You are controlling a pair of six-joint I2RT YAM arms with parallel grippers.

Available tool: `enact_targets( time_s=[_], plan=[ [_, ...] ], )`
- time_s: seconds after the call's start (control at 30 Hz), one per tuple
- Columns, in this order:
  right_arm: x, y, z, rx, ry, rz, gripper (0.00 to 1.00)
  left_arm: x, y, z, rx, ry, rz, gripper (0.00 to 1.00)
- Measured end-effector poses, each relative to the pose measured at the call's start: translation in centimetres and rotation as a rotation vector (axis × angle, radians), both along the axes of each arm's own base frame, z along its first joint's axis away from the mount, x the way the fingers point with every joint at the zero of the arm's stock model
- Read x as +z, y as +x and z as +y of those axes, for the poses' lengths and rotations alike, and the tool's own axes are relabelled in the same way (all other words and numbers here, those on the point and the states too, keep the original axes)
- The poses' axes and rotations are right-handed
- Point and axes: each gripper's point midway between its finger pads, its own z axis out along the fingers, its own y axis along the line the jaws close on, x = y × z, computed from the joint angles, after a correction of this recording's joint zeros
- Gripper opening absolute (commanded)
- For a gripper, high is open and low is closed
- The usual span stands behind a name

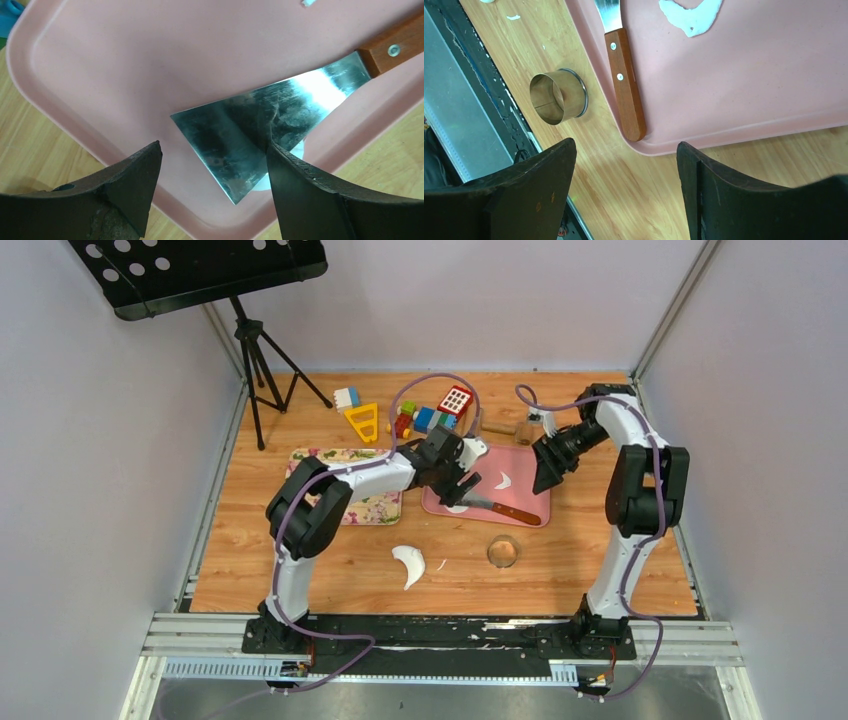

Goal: Roll out the dumpling wrappers from the dough
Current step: Place the spatula on the work surface.

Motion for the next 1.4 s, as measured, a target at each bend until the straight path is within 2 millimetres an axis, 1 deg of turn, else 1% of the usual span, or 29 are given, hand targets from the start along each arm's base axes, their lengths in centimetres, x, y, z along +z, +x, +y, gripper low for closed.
enact_targets(
  time_s=[0.1, 0.2, 0.3, 0.53, 0.57, 0.7, 0.77, 0.8, 0.9, 0.93, 1.03, 1.2, 1.27, 1.3, 1.4],
  plan=[
    [0.2, -0.4, 0.2, -0.003, -0.002, -0.019, 0.74, -0.1, -0.5, -0.4, -0.011, -0.005, -0.002, 0.83],
    [0.0, -1.1, 0.8, 0.003, -0.003, -0.015, 0.74, -0.1, -1.0, -0.9, -0.023, -0.003, -0.008, 0.82],
    [-0.2, -1.8, 1.4, 0.014, -0.001, -0.01, 0.73, -0.1, -1.0, -0.9, -0.021, 0.007, -0.018, 0.81],
    [0.5, -2.7, 2.0, 0.021, 0.017, -0.027, 0.64, 0.1, -0.7, -0.7, -0.013, 0.002, -0.016, 0.8],
    [0.5, -2.7, 2.1, 0.02, 0.024, -0.029, 0.63, 0.1, -0.6, -0.5, -0.009, 0.001, -0.014, 0.78],
    [0.4, -3.0, 2.5, 0.017, 0.045, -0.023, 0.63, 0.4, 0.0, 0.3, 0.013, 0.004, -0.002, 0.56],
    [0.3, -3.0, 2.6, 0.015, 0.057, -0.02, 0.63, 1.0, 0.3, 0.2, 0.018, -0.001, 0.001, 0.4],
    [0.2, -3.1, 2.7, 0.014, 0.062, -0.019, 0.63, 1.5, 0.7, 0.2, 0.02, -0.009, -0.002, 0.29],
    [0.0, -3.3, 2.9, 0.012, 0.074, -0.017, 0.63, 2.9, 1.3, -0.5, 0.019, -0.04, -0.012, 0.03],
    [-0.1, -3.3, 2.9, 0.012, 0.075, -0.017, 0.63, 3.1, 1.3, -0.6, 0.021, -0.047, -0.01, 0.0],
    [-0.4, -3.7, 3.0, 0.011, 0.08, -0.004, 0.63, 3.6, 1.3, -1.0, 0.009, -0.06, -0.008, 0.0],
    [-0.6, -3.9, 3.0, 0.01, 0.082, 0.002, 0.63, 3.8, 0.7, -1.5, -0.011, -0.069, 0.016, 0.0],
    [-0.6, -3.9, 3.0, 0.01, 0.082, 0.0, 0.63, 3.4, 0.5, -1.6, -0.014, -0.066, 0.028, 0.0],
    [-0.6, -3.9, 3.0, 0.01, 0.082, -0.001, 0.63, 2.8, 0.3, -1.7, -0.017, -0.059, 0.038, 0.0],
    [-0.6, -3.8, 3.0, 0.01, 0.082, -0.004, 0.63, 0.7, -0.5, -1.7, -0.027, -0.027, 0.073, 0.0]
  ],
)
